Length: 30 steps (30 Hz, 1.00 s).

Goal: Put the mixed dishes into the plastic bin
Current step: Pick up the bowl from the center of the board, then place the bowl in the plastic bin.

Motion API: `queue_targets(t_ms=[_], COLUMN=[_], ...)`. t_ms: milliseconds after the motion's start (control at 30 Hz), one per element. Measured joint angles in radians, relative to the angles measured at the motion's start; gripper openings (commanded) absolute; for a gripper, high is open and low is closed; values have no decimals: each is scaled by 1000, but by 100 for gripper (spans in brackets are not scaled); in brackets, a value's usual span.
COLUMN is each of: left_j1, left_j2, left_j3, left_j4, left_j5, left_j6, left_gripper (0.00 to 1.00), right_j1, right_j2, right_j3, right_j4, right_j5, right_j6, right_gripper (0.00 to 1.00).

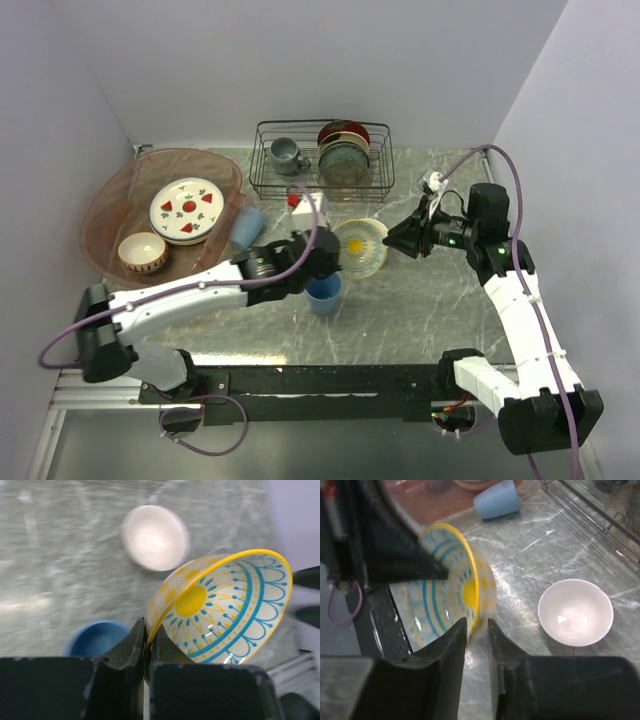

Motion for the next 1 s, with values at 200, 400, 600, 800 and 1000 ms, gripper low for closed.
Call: queue_targets(t_ms=[200, 400, 600, 800, 1000], left_j1=[100, 179, 302, 435, 548], left_j2=[-178, -320, -456, -553, -579], left_j3=[-171, -267, -317, -317, -317], left_j4=[-62, -80, -121, -153, -200], left_j5=[-10, 3, 13, 8, -10], left_j6=[59, 76, 96, 142, 185], left_gripper=[1, 1, 1, 1, 1], right_j1=[-14, -15, -20, -34, -42], right_j2=[-48, -87, -120, -121, -114], right_j3=[-6, -58, -147, -214, -243], right_j4=[2, 45, 94, 135, 166], right_j5=[-61, -67, -46, -27, 4], right_j6=[-48, -58, -58, -59, -58], right_gripper=[94, 100, 100, 100, 100])
